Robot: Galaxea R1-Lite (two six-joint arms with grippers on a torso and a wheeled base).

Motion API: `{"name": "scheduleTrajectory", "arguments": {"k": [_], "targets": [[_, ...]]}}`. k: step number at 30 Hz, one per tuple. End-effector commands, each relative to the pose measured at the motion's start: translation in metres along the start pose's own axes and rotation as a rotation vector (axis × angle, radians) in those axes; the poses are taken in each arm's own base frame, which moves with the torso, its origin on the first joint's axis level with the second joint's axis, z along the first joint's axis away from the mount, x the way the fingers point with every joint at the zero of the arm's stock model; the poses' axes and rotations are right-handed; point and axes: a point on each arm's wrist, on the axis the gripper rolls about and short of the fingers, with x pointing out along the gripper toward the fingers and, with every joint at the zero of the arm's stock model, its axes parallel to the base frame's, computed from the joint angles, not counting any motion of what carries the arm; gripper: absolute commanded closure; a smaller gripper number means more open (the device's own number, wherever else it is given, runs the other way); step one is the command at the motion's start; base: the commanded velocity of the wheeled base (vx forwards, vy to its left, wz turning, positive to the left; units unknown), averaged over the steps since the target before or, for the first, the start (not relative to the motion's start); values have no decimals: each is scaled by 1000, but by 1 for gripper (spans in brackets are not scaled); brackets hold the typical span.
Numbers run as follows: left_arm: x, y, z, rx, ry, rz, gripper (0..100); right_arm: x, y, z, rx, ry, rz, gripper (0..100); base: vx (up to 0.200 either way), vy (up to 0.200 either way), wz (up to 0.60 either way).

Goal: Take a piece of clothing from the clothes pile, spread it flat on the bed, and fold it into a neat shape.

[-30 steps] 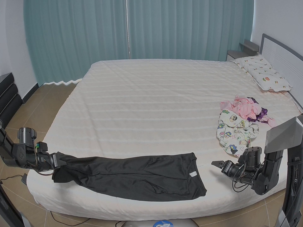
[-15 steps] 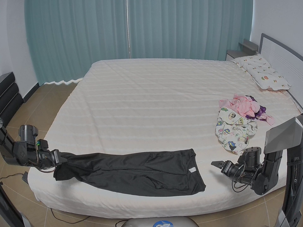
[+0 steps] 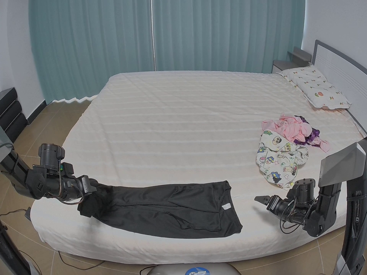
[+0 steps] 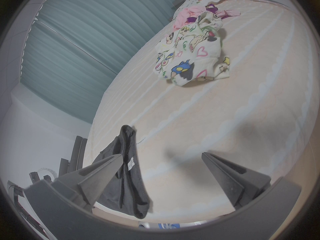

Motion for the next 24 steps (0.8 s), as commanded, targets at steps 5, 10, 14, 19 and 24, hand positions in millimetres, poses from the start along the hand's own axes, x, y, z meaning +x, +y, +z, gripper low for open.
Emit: {"name": "scheduleTrajectory", "arguments": {"k": [5, 10, 14, 19, 24], "targets": [[12, -46, -6, 52, 23, -44, 100, 1, 0, -1, 0, 2, -1, 0, 0, -200, 0], [31, -81, -9, 97, 88, -46, 100, 1, 0, -1, 0, 2, -1, 0, 0, -200, 0], [55, -105, -14, 117, 107, -36, 100, 2, -2, -2, -2, 5, -6, 0, 0, -200, 0], [86, -131, -35, 139, 143, -19, 100, 4, -3, -3, 1, 9, -11, 0, 0, -80, 0], [112, -141, -47, 166, 143, 27, 100, 4, -3, -3, -2, 10, -13, 0, 0, 0, 0]]}}
